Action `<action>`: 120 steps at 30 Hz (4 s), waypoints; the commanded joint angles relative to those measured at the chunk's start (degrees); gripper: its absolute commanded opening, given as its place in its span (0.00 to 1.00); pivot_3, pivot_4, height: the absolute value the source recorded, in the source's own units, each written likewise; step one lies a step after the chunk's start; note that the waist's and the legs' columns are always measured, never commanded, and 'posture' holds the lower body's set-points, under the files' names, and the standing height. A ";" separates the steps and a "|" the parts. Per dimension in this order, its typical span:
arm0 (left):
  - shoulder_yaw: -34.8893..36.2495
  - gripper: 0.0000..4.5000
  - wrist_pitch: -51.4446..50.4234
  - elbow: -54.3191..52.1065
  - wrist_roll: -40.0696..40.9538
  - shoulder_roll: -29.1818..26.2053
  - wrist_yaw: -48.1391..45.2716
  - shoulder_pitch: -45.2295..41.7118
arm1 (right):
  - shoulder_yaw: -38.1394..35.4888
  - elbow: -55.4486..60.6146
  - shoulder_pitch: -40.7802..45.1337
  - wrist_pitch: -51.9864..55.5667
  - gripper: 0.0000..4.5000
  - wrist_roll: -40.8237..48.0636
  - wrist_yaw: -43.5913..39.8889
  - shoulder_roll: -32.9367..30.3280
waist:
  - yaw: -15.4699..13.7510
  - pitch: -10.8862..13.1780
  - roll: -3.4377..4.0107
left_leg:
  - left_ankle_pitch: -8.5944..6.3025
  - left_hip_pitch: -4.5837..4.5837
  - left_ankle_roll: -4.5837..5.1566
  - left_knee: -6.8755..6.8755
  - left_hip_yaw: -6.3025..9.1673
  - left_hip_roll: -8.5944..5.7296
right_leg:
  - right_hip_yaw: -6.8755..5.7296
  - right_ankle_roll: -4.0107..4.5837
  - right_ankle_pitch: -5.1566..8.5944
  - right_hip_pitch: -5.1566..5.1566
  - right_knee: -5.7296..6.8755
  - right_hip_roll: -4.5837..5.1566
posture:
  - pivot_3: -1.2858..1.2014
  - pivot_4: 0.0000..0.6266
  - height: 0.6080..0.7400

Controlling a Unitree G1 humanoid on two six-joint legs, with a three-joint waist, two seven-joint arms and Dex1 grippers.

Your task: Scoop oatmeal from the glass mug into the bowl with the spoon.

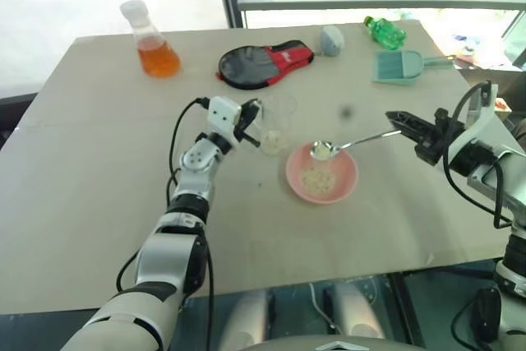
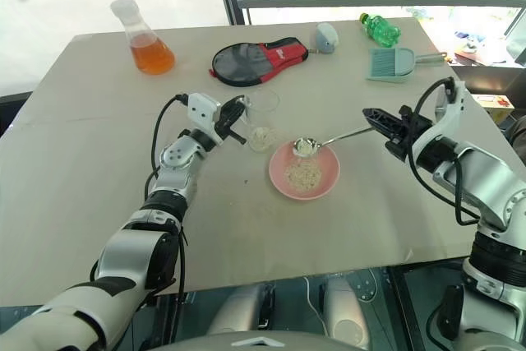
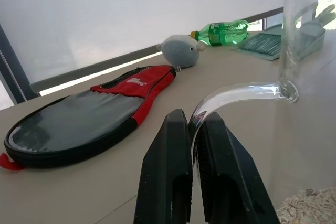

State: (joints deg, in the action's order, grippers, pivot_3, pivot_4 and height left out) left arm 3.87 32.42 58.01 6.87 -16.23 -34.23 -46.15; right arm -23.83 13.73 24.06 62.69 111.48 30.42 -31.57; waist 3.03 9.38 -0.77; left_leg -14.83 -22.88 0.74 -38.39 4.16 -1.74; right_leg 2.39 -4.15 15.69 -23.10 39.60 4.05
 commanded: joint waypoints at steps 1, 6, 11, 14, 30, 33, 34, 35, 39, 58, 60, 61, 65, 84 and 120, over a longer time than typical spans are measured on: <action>-0.67 0.02 -0.98 0.81 -1.89 -1.00 0.03 0.98 | 3.52 2.98 0.27 -0.20 0.00 1.52 -2.08 -6.83 | -0.11 0.00 0.00 | 0.00 -0.01 0.00 0.00 0.01 0.01 | -0.01 0.00 0.00 0.01 -0.03 0.00 | 0.52 0.24 1.00; -0.89 0.02 -1.01 0.26 -1.93 -0.83 -0.04 1.28 | 7.43 4.16 1.30 -1.89 0.00 -4.68 -6.50 -13.02 | -0.19 0.01 -0.03 | 0.00 0.00 0.00 0.00 0.06 0.03 | -0.07 0.00 0.00 0.09 -0.16 0.00 | 0.52 0.24 1.00; -1.08 0.02 -0.99 0.16 -2.15 -0.99 0.19 1.43 | 11.70 9.54 5.91 -1.83 0.00 -15.88 -17.61 -15.29 | -0.27 0.02 -0.02 | -0.01 0.00 0.00 0.00 0.07 0.03 | -0.07 -0.01 0.00 0.10 -0.18 -0.01 | 0.52 0.24 1.00; -1.25 0.02 -1.00 -0.02 -2.20 -0.89 0.42 1.55 | 15.63 13.93 9.84 -1.57 0.00 -25.88 -25.66 -18.44 | -0.63 0.01 -0.03 | -0.01 0.00 0.00 0.02 0.14 0.04 | -0.15 -0.01 0.00 0.10 -0.24 -0.01 | 0.52 0.24 1.00; -1.85 0.02 -0.54 1.21 -2.27 -0.60 0.89 0.85 | 22.07 20.23 18.07 -0.66 0.00 -45.86 -41.42 -21.48 | -0.78 0.03 -0.05 | -0.04 -0.03 0.04 0.11 0.45 0.04 | -0.51 -0.05 -0.03 0.37 -0.76 0.05 | 0.52 0.24 1.00; -1.82 0.02 -0.55 1.38 -2.15 -0.47 0.78 0.88 | 16.18 13.19 18.77 0.21 0.00 -32.53 -30.83 -16.14 | -0.81 0.03 -0.10 | -0.04 -0.04 0.04 0.10 0.47 0.06 | -0.52 -0.05 -0.03 0.39 -0.77 0.07 | 0.52 0.24 1.00; -1.77 0.02 -0.57 1.40 -2.05 -0.39 0.71 0.94 | 14.79 10.52 19.35 -0.48 0.00 -27.43 -27.02 -15.31 | -0.85 0.04 -0.10 | -0.04 -0.04 0.04 0.10 0.46 0.05 | -0.51 -0.04 -0.04 0.39 -0.77 0.09 | 0.52 0.24 1.00; -1.73 0.02 -0.58 1.35 -1.94 -0.30 0.59 1.06 | 13.81 7.71 20.41 -2.38 0.00 -21.25 -22.29 -14.28 | -0.96 0.04 -0.10 | -0.04 -0.04 0.04 0.09 0.46 0.05 | -0.51 -0.04 -0.04 0.41 -0.76 0.11 | 0.52 0.24 1.00; -1.18 0.02 -1.23 0.69 -0.55 0.57 -0.76 1.67 | 12.75 0.80 25.59 -8.60 0.00 -8.24 -10.03 -10.52 | -0.75 0.04 -0.10 | -0.04 -0.04 0.04 0.12 0.45 0.04 | -0.50 -0.04 -0.04 0.39 -0.75 0.13 | 0.52 0.24 1.00; -0.61 0.02 -4.75 -12.14 0.67 5.36 3.26 9.53 | 31.21 -8.44 36.22 -5.48 0.00 -45.84 -33.77 1.04 | -0.98 0.03 -0.05 | -0.04 -0.09 0.05 0.18 0.51 0.00 | -0.59 -0.04 -0.04 0.35 -0.82 0.11 | 0.52 0.24 1.00; -0.62 0.02 -5.21 -13.45 0.71 5.64 4.01 10.12 | 31.91 -7.94 35.90 -5.16 0.00 -48.41 -36.62 1.22 | -1.02 0.03 -0.05 | -0.04 -0.10 0.05 0.18 0.53 -0.01 | -0.59 -0.04 -0.04 0.35 -0.82 0.12 | 0.52 0.24 1.00; -0.65 0.02 -5.38 -13.99 0.70 5.73 4.26 10.43 | 31.95 -7.89 35.82 -5.40 0.00 -49.58 -37.61 1.40 | -1.02 0.03 -0.05 | -0.04 -0.10 0.05 0.17 0.53 -0.01 | -0.60 -0.04 -0.04 0.35 -0.83 0.12 | 0.52 0.24 1.00; -0.95 0.00 -6.03 -15.45 0.40 6.03 5.08 11.71 | 29.97 -8.74 35.80 -7.22 0.30 -54.24 -39.81 3.61 | -0.95 0.03 -0.05 | -0.04 -0.11 0.05 0.19 0.54 -0.01 | -0.60 -0.04 -0.04 0.35 -0.86 0.13 | 0.52 0.24 1.00; -1.27 0.52 -7.59 -18.06 0.42 5.29 4.58 12.38 | 19.61 -7.58 32.10 -11.62 0.94 -67.45 -43.00 6.01 | -0.85 0.06 -0.02 | -0.04 -0.13 0.04 0.23 0.53 -0.04 | -0.60 -0.04 -0.04 0.30 -0.85 0.13 | 0.52 0.24 1.00; 10.22 0.99 -46.07 -83.98 14.24 -8.73 6.01 69.51 | 5.89 -3.05 -42.80 -56.92 1.00 -84.52 -78.88 -0.78 | -2.18 0.19 0.19 | -0.12 0.63 0.08 0.46 0.21 0.35 | -0.24 0.11 0.08 1.06 -1.56 0.01 | 0.52 0.24 1.00</action>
State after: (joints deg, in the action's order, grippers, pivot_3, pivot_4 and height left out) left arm 13.03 -13.98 -23.39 20.50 -25.11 -28.29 22.64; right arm -16.90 9.97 -18.78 8.10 27.15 -46.90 -31.98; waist 0.85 9.57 -0.58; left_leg -14.95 -22.21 0.83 -37.90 4.35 -1.38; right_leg 2.18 -4.04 15.77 -22.00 38.00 4.06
